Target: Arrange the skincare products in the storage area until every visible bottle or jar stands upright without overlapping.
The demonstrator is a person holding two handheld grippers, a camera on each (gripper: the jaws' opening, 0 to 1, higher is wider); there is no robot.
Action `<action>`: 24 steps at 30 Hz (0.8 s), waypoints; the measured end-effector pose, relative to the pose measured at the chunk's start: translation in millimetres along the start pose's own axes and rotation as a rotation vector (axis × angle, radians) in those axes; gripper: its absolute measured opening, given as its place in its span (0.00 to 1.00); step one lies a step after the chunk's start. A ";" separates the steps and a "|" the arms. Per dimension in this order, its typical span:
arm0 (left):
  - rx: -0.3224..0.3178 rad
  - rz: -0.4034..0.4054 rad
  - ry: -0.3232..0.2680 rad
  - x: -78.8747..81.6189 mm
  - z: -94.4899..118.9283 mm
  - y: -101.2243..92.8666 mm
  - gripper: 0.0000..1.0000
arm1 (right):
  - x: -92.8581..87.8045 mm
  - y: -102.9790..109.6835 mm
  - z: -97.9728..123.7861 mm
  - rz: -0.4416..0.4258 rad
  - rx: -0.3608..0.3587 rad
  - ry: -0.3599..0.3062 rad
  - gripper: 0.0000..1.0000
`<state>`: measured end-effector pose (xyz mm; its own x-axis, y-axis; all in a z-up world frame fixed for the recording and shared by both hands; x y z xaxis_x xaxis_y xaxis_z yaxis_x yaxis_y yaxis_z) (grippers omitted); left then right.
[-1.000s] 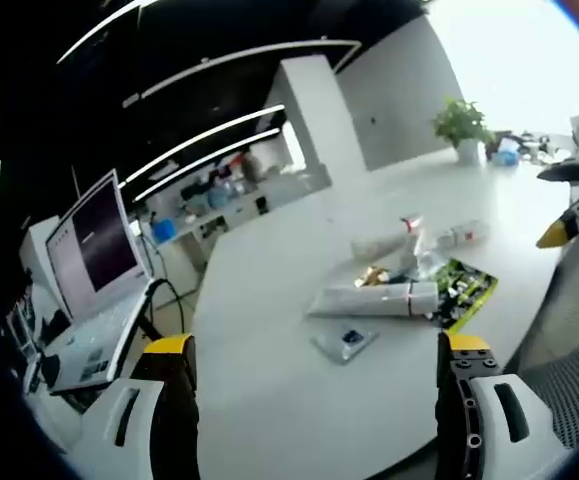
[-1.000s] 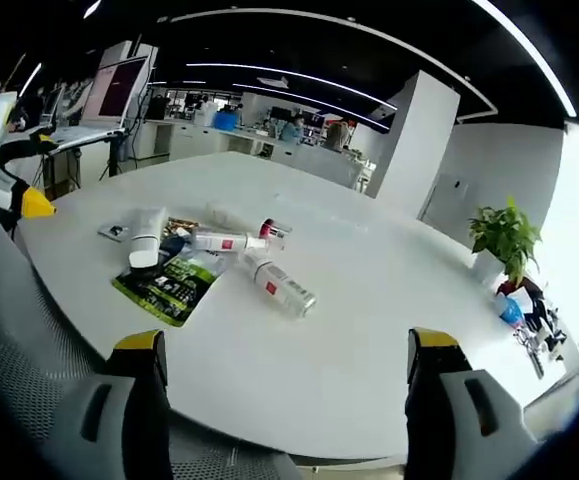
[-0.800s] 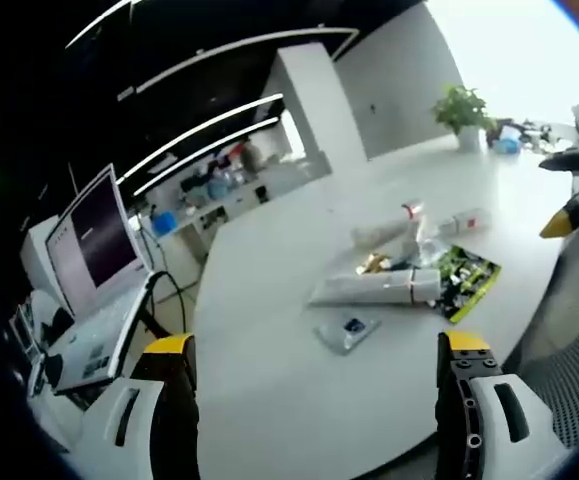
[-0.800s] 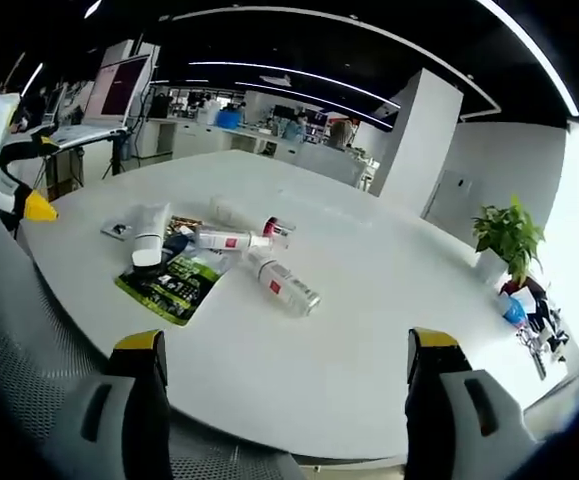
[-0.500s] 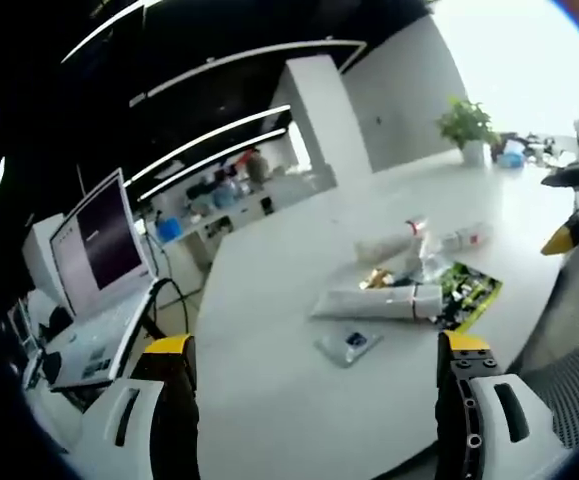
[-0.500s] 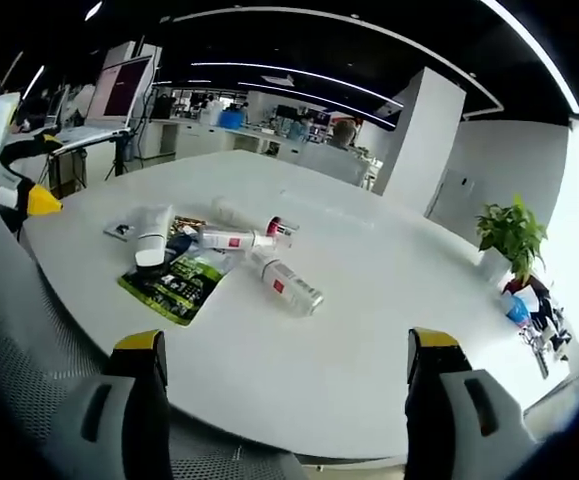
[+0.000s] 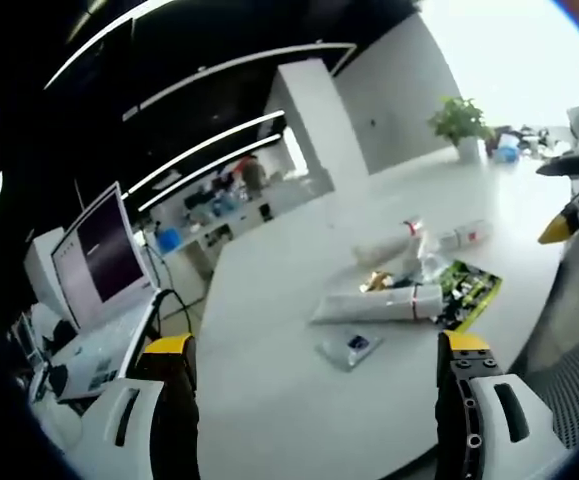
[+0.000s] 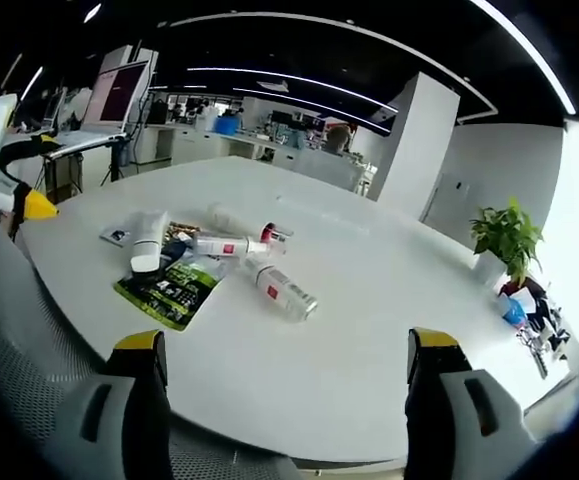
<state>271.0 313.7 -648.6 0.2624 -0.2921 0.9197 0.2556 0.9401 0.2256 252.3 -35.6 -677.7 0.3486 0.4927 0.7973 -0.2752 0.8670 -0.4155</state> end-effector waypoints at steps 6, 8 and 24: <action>-0.009 -0.007 0.008 -2.1 -1.2 -0.9 0.97 | -3.2 3.0 -1.2 0.019 0.017 0.028 1.00; -0.011 -0.009 0.012 -2.4 -1.5 -0.9 0.97 | -1.2 2.2 -0.5 0.019 0.011 0.018 1.00; -0.006 0.000 -0.001 -1.5 -1.7 2.6 0.97 | -3.1 1.9 -1.7 0.042 0.004 0.043 0.99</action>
Point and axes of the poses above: the point that each gripper's makers call its tool centre point, and the gripper's own axes: z roughly backward along the fingers, y roughly to its left, x roughly out of its top, the point moved 3 cm from there along z, roughly backward along the fingers, and after that the axes turned 7 degrees about z, right-handed, at the moved point
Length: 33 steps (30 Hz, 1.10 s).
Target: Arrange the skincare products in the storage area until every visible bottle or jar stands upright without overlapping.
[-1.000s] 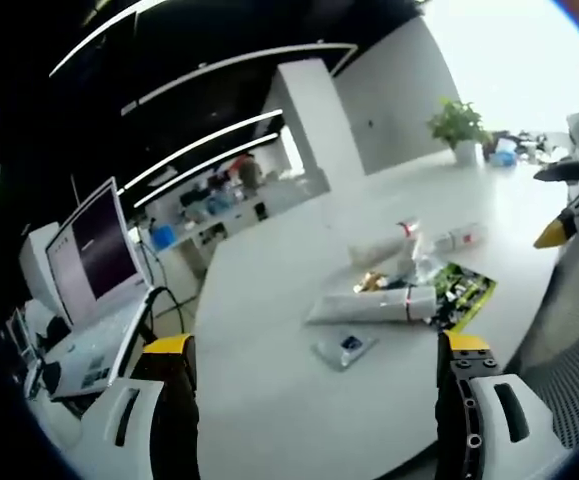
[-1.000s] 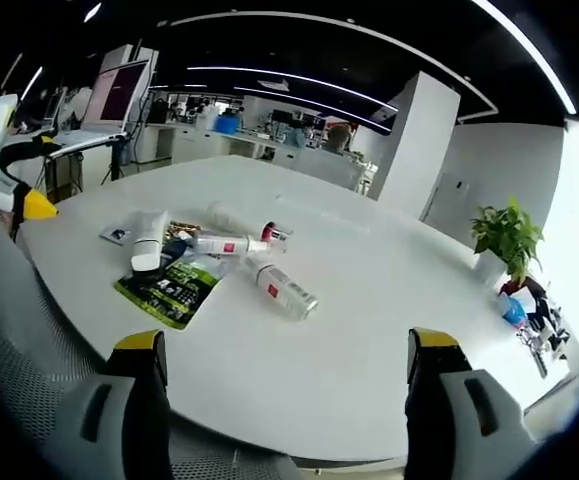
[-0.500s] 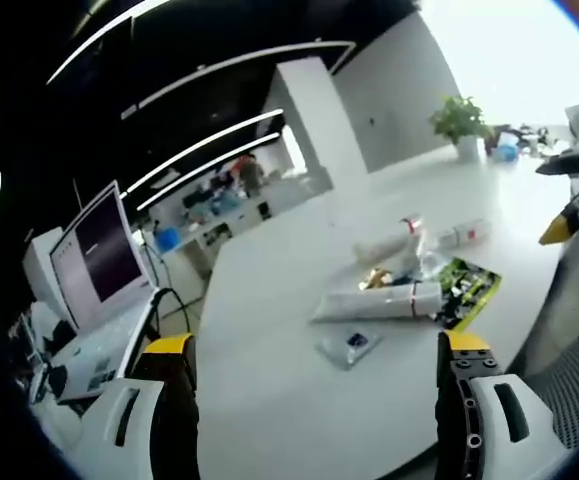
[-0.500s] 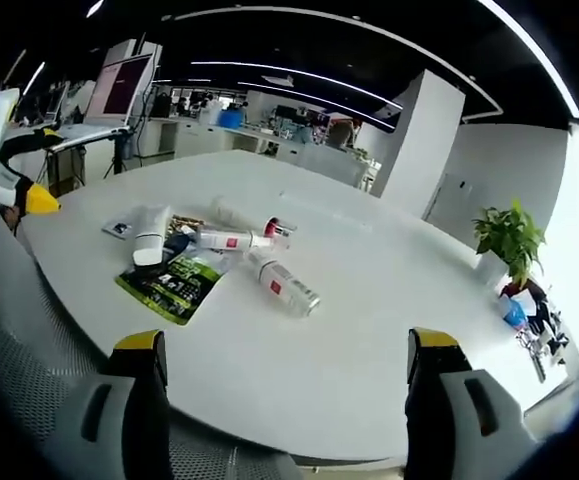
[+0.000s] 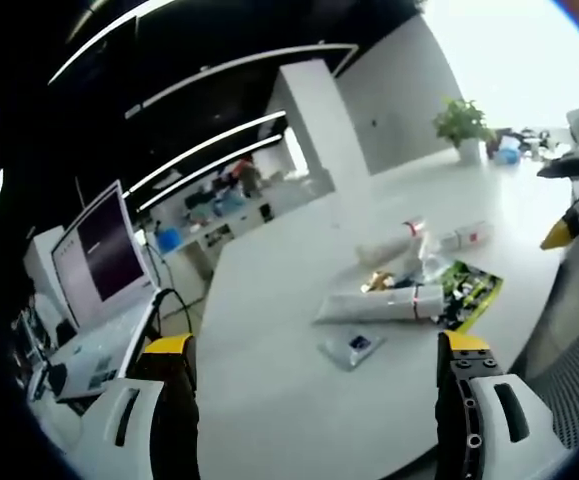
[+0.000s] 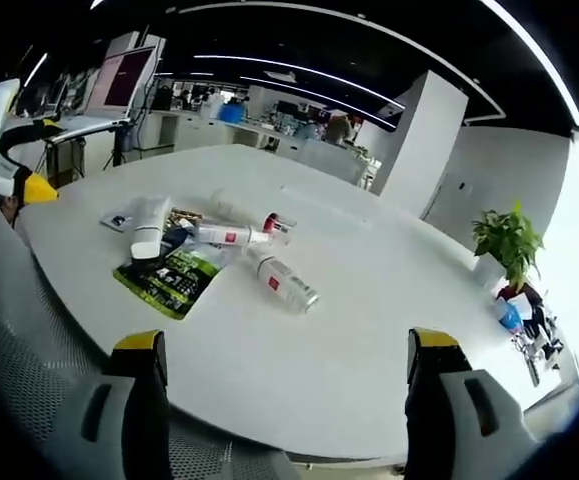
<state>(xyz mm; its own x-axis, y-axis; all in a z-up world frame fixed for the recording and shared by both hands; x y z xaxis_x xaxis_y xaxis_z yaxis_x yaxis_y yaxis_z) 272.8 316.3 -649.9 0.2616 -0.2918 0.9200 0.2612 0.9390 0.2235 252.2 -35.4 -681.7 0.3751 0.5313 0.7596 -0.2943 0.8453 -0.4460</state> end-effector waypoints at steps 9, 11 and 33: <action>0.005 -0.016 0.005 -0.5 0.1 -0.4 0.97 | 1.5 -0.4 0.7 -0.002 -0.003 -0.016 0.99; 0.001 -0.015 0.001 0.1 -0.4 -1.0 0.97 | 1.5 0.5 0.5 -0.007 0.003 -0.018 0.99; -0.035 -0.016 0.081 -9.2 -1.0 -5.2 0.97 | 1.7 1.1 2.2 0.002 0.000 -0.014 0.99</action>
Point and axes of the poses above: the point that each gripper's makers call its tool centre point, and the gripper's own axes: z roughly backward along the fingers, y roughly to its left, x roughly out of its top, the point moved 3 cm from there along z, roughly backward along the fingers, and after that the axes turned 7 degrees about z, right-handed, at the moved point
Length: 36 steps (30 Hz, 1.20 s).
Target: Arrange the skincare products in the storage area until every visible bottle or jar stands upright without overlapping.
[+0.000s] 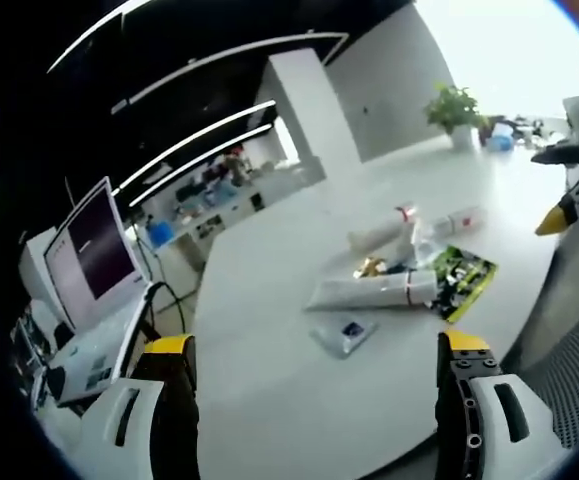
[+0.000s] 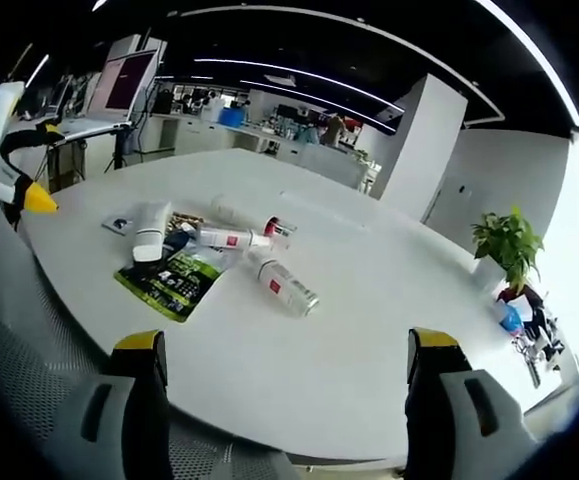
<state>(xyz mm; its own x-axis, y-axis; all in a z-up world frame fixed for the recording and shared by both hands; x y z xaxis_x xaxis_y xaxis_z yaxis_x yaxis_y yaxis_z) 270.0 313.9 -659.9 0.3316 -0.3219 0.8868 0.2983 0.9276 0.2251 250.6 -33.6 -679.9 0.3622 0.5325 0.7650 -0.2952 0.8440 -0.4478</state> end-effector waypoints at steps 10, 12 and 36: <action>-0.161 0.098 0.011 32.4 -22.0 -10.3 0.97 | -0.9 -3.2 0.1 -0.004 -0.017 0.005 0.99; -0.205 0.109 0.030 35.3 -34.3 -15.0 0.97 | -1.2 -3.2 0.0 -0.002 -0.017 0.009 0.99; -0.462 -0.233 0.058 92.3 -122.8 -46.3 0.84 | -9.6 -2.6 -0.9 0.021 -0.012 0.075 0.99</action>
Point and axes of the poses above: the point that each gripper's makers call its tool centre point, and the gripper's own axes: z roughly backward along the fingers, y roughly to its left, x roughly out of its top, the point moved 3 cm from there along z, roughly backward along the fingers, and after that the axes turned 7 degrees about z, right-handed, at the moved point
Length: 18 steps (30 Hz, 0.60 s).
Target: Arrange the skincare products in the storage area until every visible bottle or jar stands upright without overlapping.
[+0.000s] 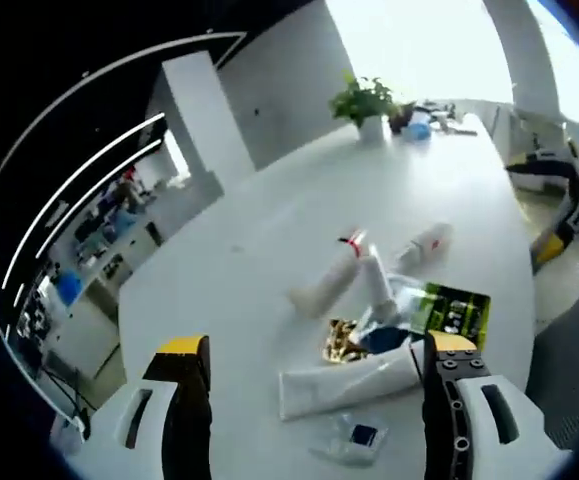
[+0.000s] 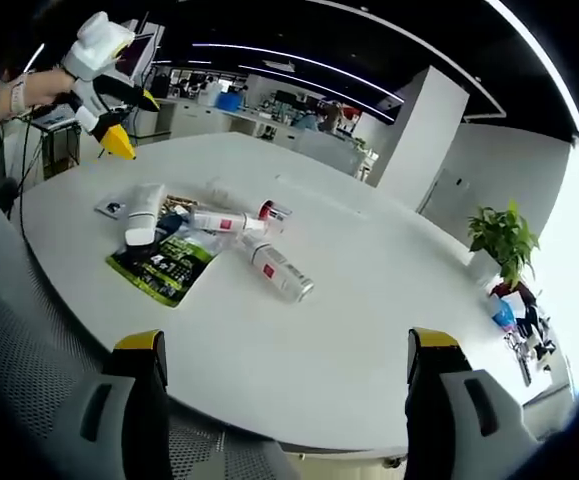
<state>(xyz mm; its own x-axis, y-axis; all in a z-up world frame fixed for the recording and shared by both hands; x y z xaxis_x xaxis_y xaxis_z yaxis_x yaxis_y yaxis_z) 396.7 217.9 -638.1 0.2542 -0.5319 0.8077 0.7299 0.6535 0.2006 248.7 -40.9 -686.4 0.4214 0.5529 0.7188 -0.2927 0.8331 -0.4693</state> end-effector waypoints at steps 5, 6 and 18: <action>-0.046 -0.065 0.015 5.9 -9.8 -6.7 0.82 | -0.7 1.8 -0.7 -0.001 0.012 0.002 0.99; -0.055 -0.070 0.019 7.0 -13.0 -7.0 0.82 | -0.6 1.9 -0.8 -0.003 0.013 0.001 0.99; -0.097 -0.156 0.056 18.2 -44.9 12.9 0.77 | 0.6 3.1 -1.1 -0.010 0.021 -0.009 0.99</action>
<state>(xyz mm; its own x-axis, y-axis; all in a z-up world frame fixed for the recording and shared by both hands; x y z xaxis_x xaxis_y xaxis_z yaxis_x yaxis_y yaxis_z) 439.2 192.5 -645.7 0.1660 -0.6539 0.7382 0.8203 0.5070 0.2647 249.0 -37.9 -688.0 0.4163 0.5448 0.7280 -0.3068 0.8378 -0.4515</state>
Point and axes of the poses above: the point that each gripper's makers call its tool centre point, and the gripper's own axes: z roughly backward along the fingers, y roughly to its left, x roughly out of its top, the point moved 3 cm from there along z, roughly backward along the fingers, and after that the axes turned 7 degrees about z, right-handed, at the moved point
